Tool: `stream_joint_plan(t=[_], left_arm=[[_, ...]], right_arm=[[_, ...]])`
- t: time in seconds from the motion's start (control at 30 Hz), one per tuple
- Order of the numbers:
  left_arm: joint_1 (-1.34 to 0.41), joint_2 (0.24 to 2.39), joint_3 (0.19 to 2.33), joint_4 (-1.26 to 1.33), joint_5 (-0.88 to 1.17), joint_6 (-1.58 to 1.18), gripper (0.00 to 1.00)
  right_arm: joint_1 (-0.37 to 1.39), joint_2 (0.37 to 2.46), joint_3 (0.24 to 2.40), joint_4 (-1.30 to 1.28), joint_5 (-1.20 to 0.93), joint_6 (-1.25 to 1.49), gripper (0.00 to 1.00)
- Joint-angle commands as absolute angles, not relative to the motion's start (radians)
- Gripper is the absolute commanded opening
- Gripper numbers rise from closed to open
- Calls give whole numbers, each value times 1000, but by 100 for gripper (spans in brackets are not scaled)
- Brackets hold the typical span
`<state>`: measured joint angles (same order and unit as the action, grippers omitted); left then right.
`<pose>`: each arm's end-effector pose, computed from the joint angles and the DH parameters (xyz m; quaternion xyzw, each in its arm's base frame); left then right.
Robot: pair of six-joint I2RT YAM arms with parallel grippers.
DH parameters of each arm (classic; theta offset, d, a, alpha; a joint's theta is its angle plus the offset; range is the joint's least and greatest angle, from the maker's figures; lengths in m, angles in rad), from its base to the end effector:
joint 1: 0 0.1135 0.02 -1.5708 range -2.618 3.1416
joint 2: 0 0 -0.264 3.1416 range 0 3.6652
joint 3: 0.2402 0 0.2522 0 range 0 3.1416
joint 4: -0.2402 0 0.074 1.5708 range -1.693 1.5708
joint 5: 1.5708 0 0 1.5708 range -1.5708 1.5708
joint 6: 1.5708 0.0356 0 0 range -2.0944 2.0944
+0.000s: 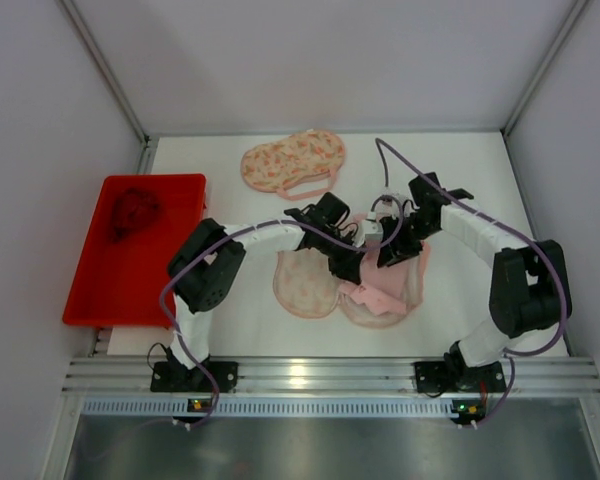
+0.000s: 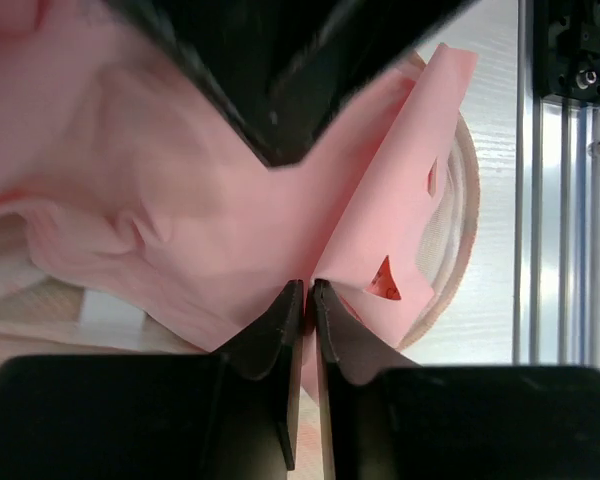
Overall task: Place the bra in the laundry bag and zip it closed
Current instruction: Adjust the bra in the laundry bag.
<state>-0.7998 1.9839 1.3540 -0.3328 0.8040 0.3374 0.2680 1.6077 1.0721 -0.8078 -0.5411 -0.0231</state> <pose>0.2713 -0.3160 0.1785 0.5715 0.6768 -0.4265 0.1826 0.2792 0.0957 0.2021 -0.1689 0.9429 0.2769 0.0761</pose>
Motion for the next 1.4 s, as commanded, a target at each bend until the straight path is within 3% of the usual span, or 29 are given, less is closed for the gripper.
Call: stream_joint_plan(t=[0.0, 0.1, 0.3, 0.53, 0.73, 0.93, 1.37], left_arm=[[-819, 1965, 1339, -357, 859, 207, 20], [-808, 1976, 1341, -357, 827, 138, 32], [-779, 1881, 1329, -357, 844, 141, 41], [-784, 1694, 1206, -357, 697, 378, 44], [-920, 1582, 1097, -357, 545, 679, 45], [-1035, 1626, 1081, -325, 434, 821, 45], [-1049, 1729, 1108, -252, 388, 880, 45]], right_arm=[[229, 1531, 1138, -776, -539, -6, 38], [209, 1517, 1143, -778, -525, -11, 42], [184, 1488, 1132, -784, -535, -37, 43], [179, 1515, 1127, -735, -597, -14, 41], [179, 1581, 1121, -689, -649, 34, 36], [186, 1652, 1109, -646, -669, 63, 34], [195, 1692, 1085, -627, -661, 52, 33]])
